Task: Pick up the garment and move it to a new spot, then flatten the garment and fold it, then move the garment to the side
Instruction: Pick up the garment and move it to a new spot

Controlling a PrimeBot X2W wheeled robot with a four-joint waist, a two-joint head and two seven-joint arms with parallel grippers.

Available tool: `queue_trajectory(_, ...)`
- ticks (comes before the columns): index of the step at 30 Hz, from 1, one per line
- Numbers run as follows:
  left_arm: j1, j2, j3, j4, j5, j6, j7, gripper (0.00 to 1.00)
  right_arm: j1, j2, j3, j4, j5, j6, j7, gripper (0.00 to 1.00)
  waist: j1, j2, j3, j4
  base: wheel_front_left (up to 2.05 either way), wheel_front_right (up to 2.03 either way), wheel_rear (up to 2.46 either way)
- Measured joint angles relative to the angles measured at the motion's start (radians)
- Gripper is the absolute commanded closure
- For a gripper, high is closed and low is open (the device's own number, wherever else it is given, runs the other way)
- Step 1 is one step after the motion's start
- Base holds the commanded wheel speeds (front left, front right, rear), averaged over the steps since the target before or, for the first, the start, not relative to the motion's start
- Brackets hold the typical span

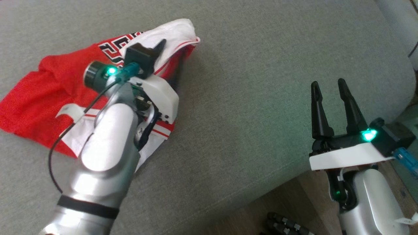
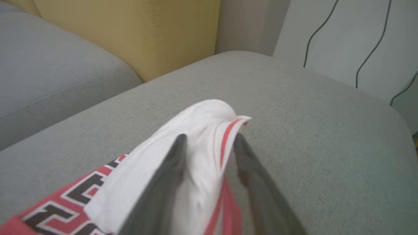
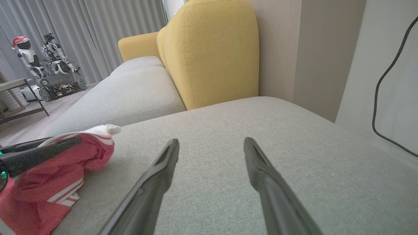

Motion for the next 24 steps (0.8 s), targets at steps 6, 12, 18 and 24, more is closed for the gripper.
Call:
queue_trajectory(6,-0.004,-0.007,-0.014,0.039,-0.029,-0.006,-0.064,0.00,0.000,0.000,-0.018,0.016,-0.032,0.000,-0.008,0.00,-0.0003,0.0000,-0.016,0.029,0.00,0.00,0.00)
queue_trajectory(12,0.067,-0.008,0.002,-0.013,-0.063,0.046,-0.172,0.00,0.004,0.000,-0.044,0.010,-0.073,0.000,0.007,0.00,-0.0003,0.0000,-0.062,0.105,0.00,0.00,0.00)
queue_trajectory(18,0.212,0.008,0.066,-0.109,-0.095,0.119,-0.226,0.00,0.021,0.000,-0.070,-0.018,-0.118,0.000,0.047,0.00,-0.0003,0.0000,-0.113,0.207,0.00,0.00,0.00)
queue_trajectory(24,0.319,0.058,0.134,-0.198,-0.131,0.156,-0.255,0.00,0.065,-0.001,-0.083,-0.040,-0.149,0.000,0.081,0.00,-0.0003,0.0000,-0.160,0.308,0.00,0.00,0.00)
